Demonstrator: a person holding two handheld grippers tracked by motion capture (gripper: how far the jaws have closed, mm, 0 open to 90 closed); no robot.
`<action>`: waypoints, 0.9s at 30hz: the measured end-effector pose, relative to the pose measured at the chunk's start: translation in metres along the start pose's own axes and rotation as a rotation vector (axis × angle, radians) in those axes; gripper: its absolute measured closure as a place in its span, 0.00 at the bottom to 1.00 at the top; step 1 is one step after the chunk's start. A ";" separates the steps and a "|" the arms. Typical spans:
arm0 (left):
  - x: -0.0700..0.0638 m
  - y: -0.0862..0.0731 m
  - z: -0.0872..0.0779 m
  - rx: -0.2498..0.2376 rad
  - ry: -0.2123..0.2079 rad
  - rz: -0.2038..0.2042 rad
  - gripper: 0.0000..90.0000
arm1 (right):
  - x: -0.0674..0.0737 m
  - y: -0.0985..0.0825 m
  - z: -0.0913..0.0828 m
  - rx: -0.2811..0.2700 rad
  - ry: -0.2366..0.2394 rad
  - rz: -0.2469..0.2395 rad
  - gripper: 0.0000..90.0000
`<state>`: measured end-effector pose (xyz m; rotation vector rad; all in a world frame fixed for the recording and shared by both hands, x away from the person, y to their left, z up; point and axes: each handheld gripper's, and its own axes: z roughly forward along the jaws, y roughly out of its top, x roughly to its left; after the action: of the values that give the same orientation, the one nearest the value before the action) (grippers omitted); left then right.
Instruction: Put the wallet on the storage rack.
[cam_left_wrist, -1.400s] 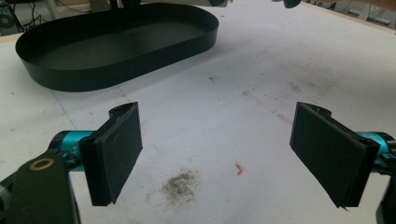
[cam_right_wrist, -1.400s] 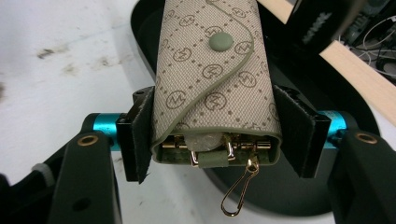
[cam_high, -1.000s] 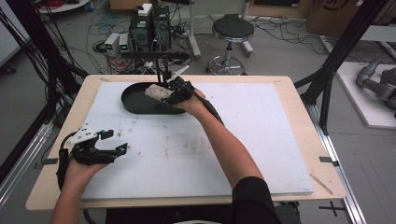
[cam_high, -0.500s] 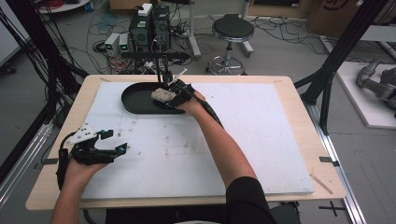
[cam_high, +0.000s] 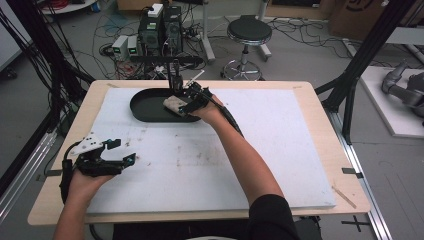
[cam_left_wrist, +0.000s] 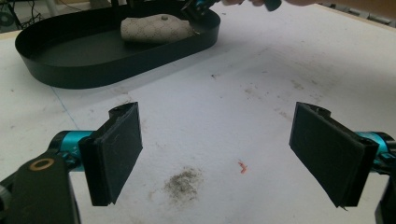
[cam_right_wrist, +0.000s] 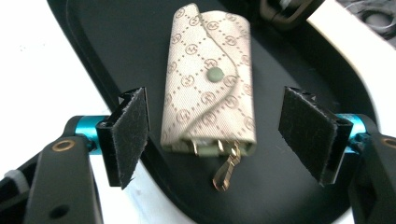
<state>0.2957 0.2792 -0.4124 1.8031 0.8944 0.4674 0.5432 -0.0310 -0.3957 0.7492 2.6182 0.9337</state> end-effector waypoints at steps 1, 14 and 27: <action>0.000 0.000 0.001 0.002 -0.002 0.001 0.19 | 0.001 -0.002 -0.005 -0.009 0.001 -0.002 0.28; -0.003 0.002 0.007 0.008 0.001 0.014 0.19 | -0.002 -0.033 -0.065 0.016 0.016 0.033 0.25; -0.005 0.006 0.021 0.020 -0.025 0.022 0.19 | 0.019 -0.053 -0.090 -0.086 0.039 -0.012 0.24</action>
<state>0.3090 0.2615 -0.4149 1.8350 0.8655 0.4501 0.4711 -0.1021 -0.3630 0.7001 2.5938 1.0602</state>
